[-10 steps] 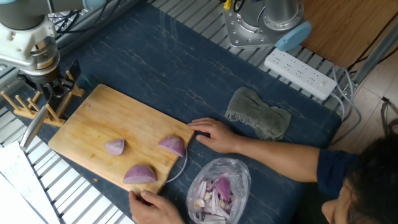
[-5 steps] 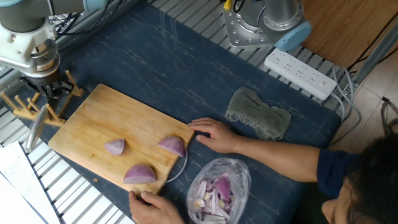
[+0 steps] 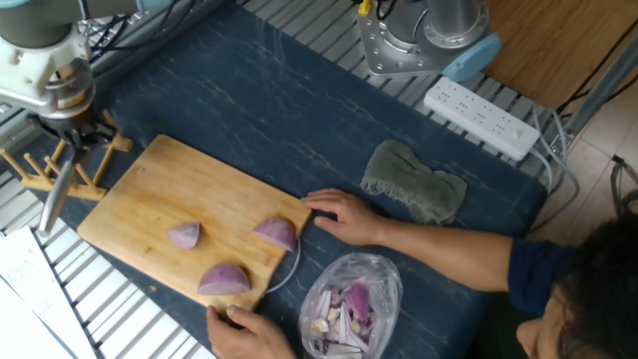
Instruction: Chop the onions
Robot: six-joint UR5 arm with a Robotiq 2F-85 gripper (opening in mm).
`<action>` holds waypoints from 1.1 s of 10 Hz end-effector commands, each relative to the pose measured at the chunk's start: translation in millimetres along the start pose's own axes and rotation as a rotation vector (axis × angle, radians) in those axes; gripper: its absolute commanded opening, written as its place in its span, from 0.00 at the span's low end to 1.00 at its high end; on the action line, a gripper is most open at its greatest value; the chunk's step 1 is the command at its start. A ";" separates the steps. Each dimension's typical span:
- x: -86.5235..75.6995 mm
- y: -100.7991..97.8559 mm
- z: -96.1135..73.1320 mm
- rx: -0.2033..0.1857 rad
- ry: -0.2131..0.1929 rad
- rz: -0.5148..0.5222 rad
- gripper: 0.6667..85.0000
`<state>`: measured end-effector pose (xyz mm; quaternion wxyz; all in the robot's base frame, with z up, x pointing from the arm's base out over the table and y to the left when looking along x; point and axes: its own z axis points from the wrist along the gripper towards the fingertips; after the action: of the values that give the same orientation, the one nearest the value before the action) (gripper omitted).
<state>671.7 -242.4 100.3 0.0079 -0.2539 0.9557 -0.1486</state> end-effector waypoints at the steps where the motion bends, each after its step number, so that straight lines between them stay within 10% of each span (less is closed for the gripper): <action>1: 6.5 -17.9 -58.1 0.122 0.057 -0.094 0.00; 6: 18.6 50.8 -103.3 -0.003 0.121 0.045 0.00; 11: -34.5 118.9 -114.5 -0.179 -0.034 0.213 0.00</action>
<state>626.2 -144.1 176.5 -0.0170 -0.1861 0.9757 -0.1142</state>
